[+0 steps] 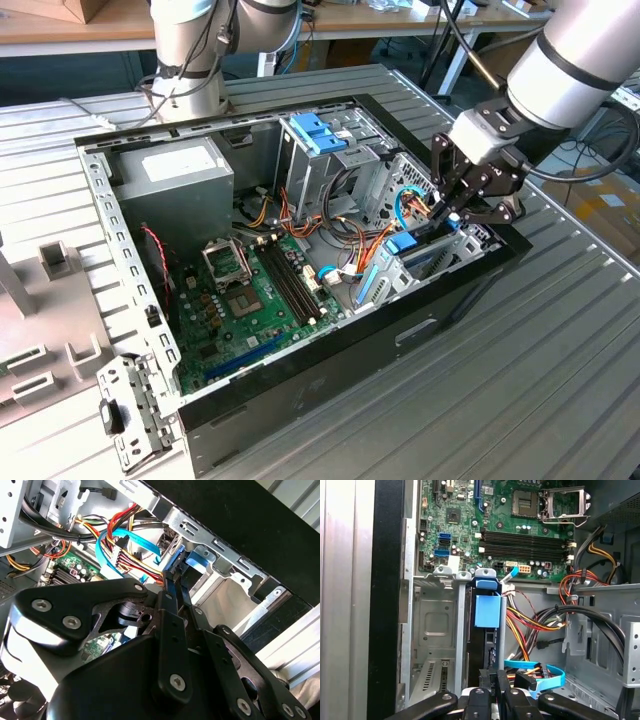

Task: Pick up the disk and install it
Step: 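Insert the first disk wire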

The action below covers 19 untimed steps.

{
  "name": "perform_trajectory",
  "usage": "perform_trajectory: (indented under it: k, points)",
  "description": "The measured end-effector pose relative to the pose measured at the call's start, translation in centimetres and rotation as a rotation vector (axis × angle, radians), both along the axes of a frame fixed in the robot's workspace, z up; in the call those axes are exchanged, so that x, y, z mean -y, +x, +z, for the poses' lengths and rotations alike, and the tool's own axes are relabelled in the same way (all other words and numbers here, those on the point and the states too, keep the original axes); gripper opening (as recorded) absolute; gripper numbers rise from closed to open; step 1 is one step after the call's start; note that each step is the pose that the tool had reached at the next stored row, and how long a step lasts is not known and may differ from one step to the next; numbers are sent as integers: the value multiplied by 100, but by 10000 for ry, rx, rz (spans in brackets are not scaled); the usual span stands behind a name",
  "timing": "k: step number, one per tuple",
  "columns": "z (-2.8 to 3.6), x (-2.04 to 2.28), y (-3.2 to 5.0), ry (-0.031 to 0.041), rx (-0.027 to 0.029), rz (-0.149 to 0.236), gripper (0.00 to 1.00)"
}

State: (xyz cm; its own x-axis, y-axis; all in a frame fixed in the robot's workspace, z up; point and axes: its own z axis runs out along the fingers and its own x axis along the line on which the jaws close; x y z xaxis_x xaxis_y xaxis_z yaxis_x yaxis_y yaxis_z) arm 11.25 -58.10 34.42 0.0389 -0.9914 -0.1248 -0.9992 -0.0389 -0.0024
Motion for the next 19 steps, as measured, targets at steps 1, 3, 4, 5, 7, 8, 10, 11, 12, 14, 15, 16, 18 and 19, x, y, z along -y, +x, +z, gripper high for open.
perform_trajectory:
  k: [1,3,4,5,7,8,10,11,12,14,15,16,18,19]
  points:
    - [-7,0,0,1,0,0,17]
    - [-13,0,-1,-1,0,0,17]
    - [-16,0,-2,0,0,0,17]
    - [-18,0,-3,3,0,0,17]
    - [-21,0,-5,1,0,0,17]
    - [-24,0,-5,1,0,0,17]
    - [-34,0,-5,4,0,0,17]
    - [-34,0,-5,2,0,-1,17]
    - [-34,0,-5,1,0,0,17]
    - [-34,0,-5,1,0,0,17]
    - [-35,0,-5,2,0,0,17]
    - [-35,0,-5,3,0,0,18]
    - [-35,0,-5,2,0,0,25]
    - [-19,0,-5,18,0,0,25]
